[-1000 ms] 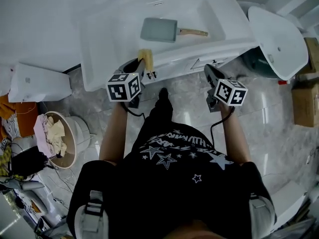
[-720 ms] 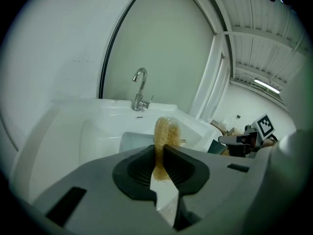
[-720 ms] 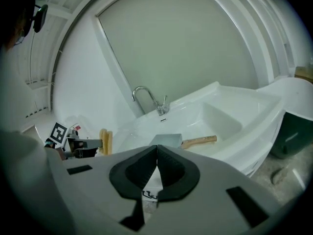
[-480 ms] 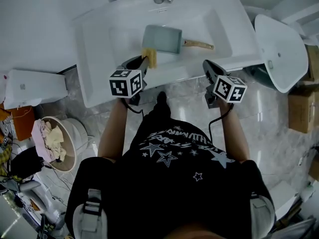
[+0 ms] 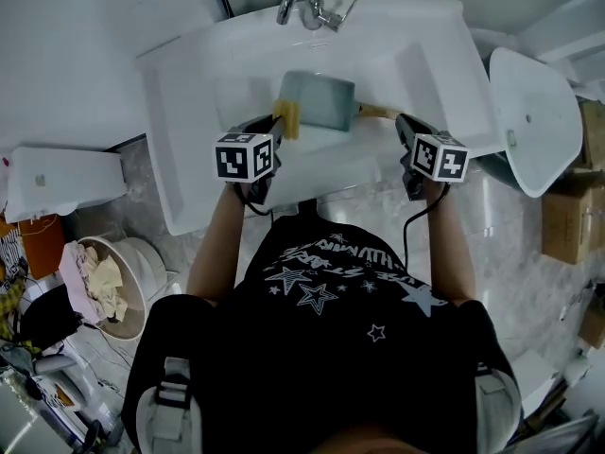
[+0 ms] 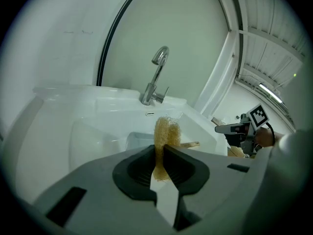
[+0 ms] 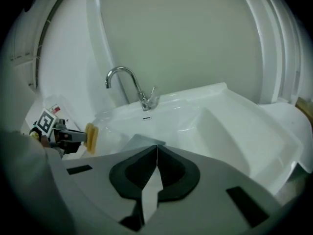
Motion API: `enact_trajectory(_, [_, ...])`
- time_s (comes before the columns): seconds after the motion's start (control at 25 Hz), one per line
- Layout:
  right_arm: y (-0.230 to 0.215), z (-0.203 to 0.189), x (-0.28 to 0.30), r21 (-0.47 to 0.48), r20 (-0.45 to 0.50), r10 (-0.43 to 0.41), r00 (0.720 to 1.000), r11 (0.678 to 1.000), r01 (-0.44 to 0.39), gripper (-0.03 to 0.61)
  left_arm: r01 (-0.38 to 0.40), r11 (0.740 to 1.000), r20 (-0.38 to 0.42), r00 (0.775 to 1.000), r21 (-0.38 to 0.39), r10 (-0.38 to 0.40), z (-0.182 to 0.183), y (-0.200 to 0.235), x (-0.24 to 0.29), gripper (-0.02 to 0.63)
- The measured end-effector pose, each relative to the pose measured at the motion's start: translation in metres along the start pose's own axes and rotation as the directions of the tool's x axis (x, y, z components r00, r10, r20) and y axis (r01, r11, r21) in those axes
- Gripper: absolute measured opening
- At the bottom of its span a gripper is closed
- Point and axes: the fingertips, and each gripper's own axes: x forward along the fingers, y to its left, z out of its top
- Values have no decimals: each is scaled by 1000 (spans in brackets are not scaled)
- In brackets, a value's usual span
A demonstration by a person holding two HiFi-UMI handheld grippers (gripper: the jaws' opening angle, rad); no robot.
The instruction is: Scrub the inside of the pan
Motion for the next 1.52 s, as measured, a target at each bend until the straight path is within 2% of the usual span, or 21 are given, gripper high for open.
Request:
enact_trajectory(0.16, [-18,7,18,-22,-52,-56,997,998,54,9,4,1000,-22,1000,-22,-4,1,17,13,55])
enact_trajectory(0.36, [-19,10,37,-163,-110,-21,994,987,3,12,9,999,-42,999,-50,-11,-4,29,21,55])
enact_trajectory(0.44, [-18,3,43,-213,-160,-10,987,977,-24,106,12,998,-57,998,-55,-15,-10,29,22,55])
enact_trajectory(0.56, [-20,-5,49,-288,-224,-11,974,956,-55,139,7,999,-79,997,-54,-12,-15,27,25,55])
enact_trajectory(0.76, [-28,-25,63,-422,-356,-8,935,894,-153,195,-31,997,-104,994,-67,24,-22,28,27,55])
enact_trajectory(1.0, [-44,-46,81,-530,-489,-10,872,797,-288,201,-94,992,-126,989,-86,83,-25,23,36,55])
enact_trajectory(1.24, [-55,-61,100,-585,-567,3,824,702,-405,201,-148,983,-151,980,-111,130,-27,18,37,55])
enact_trajectory(1.52, [-70,-77,119,-609,-631,-11,776,627,-486,199,-223,967,-186,962,-120,199,-26,25,51,55])
